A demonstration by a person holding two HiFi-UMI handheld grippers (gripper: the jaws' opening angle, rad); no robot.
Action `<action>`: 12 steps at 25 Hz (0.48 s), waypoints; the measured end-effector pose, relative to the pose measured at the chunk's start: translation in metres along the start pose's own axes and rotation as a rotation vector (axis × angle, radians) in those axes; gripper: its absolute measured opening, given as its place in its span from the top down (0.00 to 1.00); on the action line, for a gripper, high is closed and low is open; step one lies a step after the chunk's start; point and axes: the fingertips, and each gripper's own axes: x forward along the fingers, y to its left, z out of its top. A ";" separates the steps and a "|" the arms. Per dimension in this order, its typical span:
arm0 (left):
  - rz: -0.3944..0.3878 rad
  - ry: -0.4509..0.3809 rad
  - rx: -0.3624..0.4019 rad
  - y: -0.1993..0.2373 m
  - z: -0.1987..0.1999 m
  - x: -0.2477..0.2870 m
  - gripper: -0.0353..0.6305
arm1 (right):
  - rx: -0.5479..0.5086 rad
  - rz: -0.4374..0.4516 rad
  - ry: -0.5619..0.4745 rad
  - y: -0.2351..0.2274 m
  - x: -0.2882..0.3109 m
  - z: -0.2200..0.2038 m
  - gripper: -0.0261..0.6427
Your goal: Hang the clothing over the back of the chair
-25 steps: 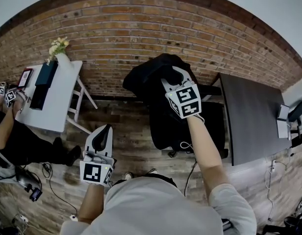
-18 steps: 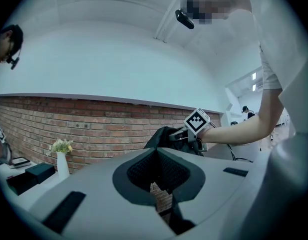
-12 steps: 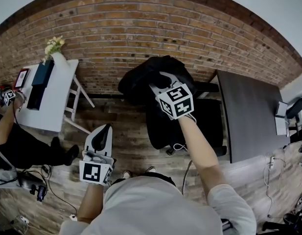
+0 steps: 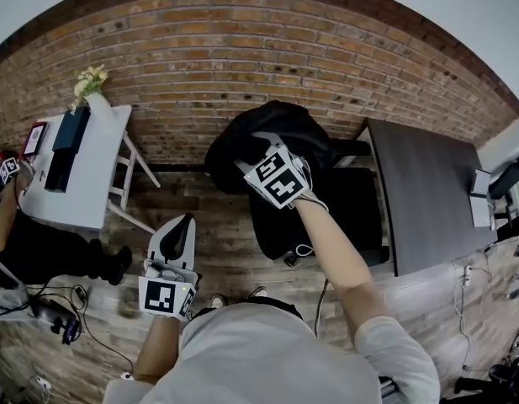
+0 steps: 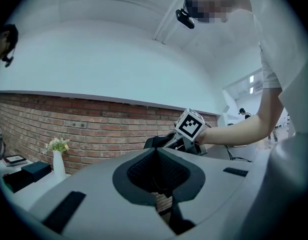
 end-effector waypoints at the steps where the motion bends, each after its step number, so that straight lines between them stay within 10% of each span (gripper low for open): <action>1: 0.005 0.001 -0.001 0.001 0.000 -0.003 0.91 | 0.007 0.028 0.003 0.003 -0.001 0.000 0.61; 12: 0.001 0.015 -0.016 0.005 -0.006 -0.022 0.91 | 0.252 0.189 -0.164 0.014 -0.036 0.021 0.46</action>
